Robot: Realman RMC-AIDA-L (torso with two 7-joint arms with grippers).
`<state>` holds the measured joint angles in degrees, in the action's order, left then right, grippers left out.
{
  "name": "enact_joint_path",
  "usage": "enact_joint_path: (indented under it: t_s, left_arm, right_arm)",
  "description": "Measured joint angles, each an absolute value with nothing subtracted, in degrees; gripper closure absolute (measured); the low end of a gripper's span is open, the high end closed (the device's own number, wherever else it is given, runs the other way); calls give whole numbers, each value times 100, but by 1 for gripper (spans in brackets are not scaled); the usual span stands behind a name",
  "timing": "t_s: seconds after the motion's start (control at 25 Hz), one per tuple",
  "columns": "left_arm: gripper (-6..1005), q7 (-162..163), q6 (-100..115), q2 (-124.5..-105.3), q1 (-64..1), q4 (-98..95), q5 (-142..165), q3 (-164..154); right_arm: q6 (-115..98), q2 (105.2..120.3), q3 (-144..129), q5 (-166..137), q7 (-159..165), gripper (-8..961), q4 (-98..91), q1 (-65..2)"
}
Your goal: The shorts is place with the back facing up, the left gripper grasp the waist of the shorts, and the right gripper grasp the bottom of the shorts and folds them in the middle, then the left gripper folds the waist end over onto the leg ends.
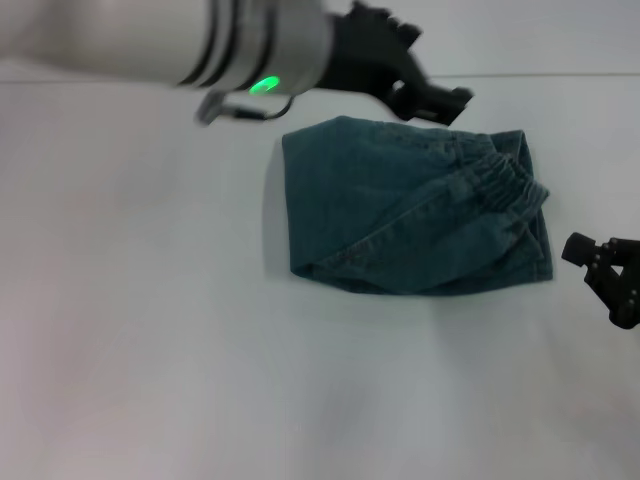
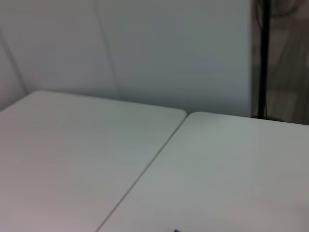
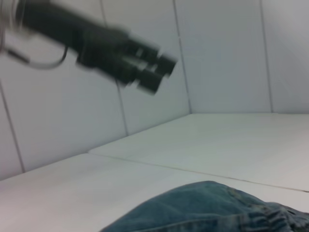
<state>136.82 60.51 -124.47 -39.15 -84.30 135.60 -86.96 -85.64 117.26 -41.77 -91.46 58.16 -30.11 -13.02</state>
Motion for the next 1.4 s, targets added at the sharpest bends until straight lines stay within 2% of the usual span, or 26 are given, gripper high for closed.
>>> enact_joint_path:
  t_s: [0.2,0.28,0.56,0.8,0.96,1.2,1.4]
  left_arm:
    - [166,11593,6329,-12462,-2450,-8085,11548,-7843]
    - [102,10669,6719,-12457,-2149,-7600,10822,-7427]
    - [56,7470,8586,-12381,-1783,-4753,9684,-5098]
    - [59,5826,8854,-12233,-1453,-3131,9906,-3975]
    - [59,5414,8912,-12325,-1089,-3021,10027,-3660]
    - [59,5000,9145,-12390,-743,-2884,9984,-3244]
    - [59,4911,9161,-12397,-659,-2775,9989,-3042]
  right_arm:
    - [-8813,11762,-4191,-9369,6123,950,-3344,-1330]
    - [-8918,11819,-4190,-9554,6284,927,-3517,-1348]
    - [-9341,11954,-4219,-10050,6592,848,-3834,-1389]
    - [-9329,11992,-4348,-10332,6529,576,-3780,-1389]
    - [-9261,12006,-4351,-10403,6217,376,-3622,-1431]
    - [-9175,11992,-4308,-10383,5502,142,-3152,-1600]
    - [-9008,11998,-4297,-10374,5196,78,-2833,-1747]
